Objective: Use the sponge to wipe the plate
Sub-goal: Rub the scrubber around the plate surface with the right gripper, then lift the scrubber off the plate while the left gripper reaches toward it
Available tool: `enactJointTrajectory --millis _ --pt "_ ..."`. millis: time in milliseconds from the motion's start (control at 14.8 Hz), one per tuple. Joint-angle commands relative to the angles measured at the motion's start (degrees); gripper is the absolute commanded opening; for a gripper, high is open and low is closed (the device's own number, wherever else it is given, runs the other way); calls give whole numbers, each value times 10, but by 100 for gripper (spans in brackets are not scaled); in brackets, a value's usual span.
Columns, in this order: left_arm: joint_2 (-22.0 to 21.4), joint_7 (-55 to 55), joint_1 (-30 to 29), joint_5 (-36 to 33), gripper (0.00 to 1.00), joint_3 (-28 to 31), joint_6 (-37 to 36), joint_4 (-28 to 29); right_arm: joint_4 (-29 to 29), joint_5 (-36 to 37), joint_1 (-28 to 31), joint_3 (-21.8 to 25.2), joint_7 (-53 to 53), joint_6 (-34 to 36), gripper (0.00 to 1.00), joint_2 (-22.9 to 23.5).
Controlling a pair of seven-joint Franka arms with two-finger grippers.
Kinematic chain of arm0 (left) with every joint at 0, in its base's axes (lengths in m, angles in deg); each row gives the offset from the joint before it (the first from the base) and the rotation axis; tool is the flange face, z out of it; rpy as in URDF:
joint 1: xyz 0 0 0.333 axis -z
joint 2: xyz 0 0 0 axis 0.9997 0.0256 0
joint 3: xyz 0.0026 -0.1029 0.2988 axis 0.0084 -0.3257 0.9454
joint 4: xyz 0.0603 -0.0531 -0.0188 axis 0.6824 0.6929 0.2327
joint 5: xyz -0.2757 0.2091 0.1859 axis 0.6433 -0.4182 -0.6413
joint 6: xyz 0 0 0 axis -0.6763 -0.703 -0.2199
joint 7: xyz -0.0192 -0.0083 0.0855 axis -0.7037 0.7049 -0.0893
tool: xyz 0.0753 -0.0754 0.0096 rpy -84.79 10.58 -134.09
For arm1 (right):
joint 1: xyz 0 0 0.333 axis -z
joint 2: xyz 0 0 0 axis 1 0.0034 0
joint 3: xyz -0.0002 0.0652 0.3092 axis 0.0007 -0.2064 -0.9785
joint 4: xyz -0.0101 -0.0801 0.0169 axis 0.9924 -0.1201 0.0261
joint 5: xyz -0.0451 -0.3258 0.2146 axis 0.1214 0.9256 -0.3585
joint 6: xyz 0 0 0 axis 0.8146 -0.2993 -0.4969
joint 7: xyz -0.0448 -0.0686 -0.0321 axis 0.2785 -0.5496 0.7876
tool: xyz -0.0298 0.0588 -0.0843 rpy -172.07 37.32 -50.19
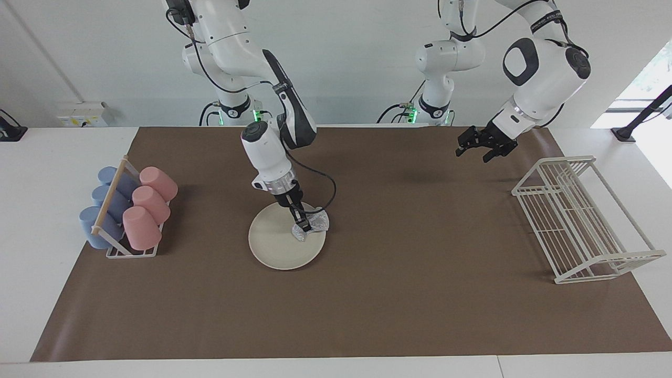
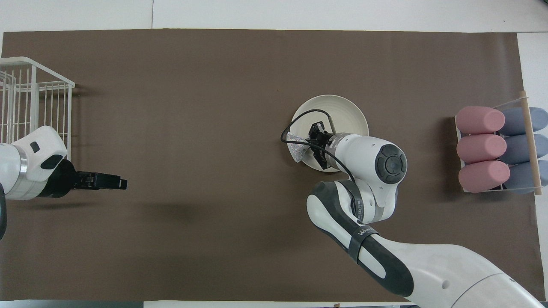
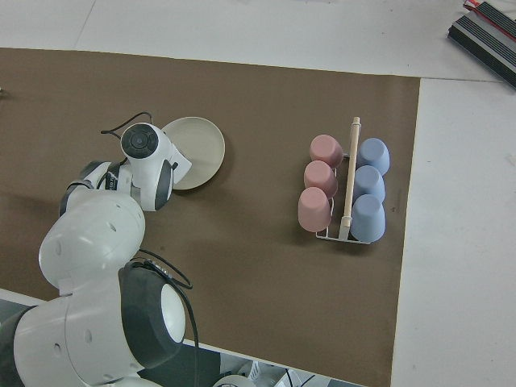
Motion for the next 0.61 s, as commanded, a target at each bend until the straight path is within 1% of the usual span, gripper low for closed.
enactJointTrajectory --millis 0,135,271,339,406,542 --pt "3 1 -7 -12 100 -5 3 -7 -25 -9 8 3 -12 99 0 -11" --pt "1 16 -7 -12 100 -5 2 -6 -46 0 12 8 -25 182 0 -51" --pt "1 60 -6 -1 100 -5 -2 -7 -52 2 12 9 -43 241 0 -96" --pt "1 65 -5 31 100 -5 -6 -7 -64 12 14 9 -54 283 0 -115" --pt "0 69 -5 87 100 -4 -14 -5 -85 32 18 9 -68 326 0 -130" --pt "-1 71 -6 173 100 -3 -44 -6 -146 86 21 9 -103 423 0 -145"
